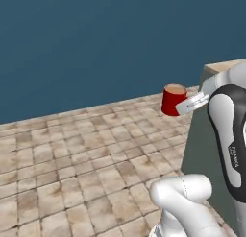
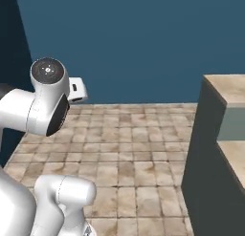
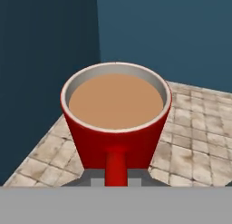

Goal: Pick the cup of tea, navigate to the dining table, and place it on the saucer.

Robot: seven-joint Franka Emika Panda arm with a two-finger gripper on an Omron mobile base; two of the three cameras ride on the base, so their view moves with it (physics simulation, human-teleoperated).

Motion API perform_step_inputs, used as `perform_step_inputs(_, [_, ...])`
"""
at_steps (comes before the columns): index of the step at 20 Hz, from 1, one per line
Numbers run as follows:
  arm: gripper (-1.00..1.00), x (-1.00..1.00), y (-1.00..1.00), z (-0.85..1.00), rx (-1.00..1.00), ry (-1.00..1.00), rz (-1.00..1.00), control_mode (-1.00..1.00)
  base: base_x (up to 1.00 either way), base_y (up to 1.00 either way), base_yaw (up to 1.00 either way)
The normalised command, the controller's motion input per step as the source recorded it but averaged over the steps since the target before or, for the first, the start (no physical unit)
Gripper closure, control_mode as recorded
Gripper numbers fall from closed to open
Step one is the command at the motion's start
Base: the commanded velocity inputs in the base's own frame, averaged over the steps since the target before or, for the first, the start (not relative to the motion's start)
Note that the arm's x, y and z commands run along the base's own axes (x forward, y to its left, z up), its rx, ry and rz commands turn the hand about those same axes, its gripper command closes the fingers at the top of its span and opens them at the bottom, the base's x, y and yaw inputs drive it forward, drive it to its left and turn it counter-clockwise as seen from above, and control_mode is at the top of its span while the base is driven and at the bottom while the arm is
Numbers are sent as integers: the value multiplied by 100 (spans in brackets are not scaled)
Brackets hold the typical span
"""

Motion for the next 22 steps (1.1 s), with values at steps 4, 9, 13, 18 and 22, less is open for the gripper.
perform_step_inputs(4, [100,0,0,0,0,0,0,100,100,100,-40])
perform_step_inputs(9, [100,0,0,0,0,0,0,100,100,100,-41])
perform_step_inputs(13, [100,0,0,0,0,0,0,100,100,98,-49])
perform_step_inputs(18, [100,0,0,0,0,0,0,100,100,95,-52])
perform_step_inputs(22, [100,0,0,0,0,0,0,100,100,96,-49])
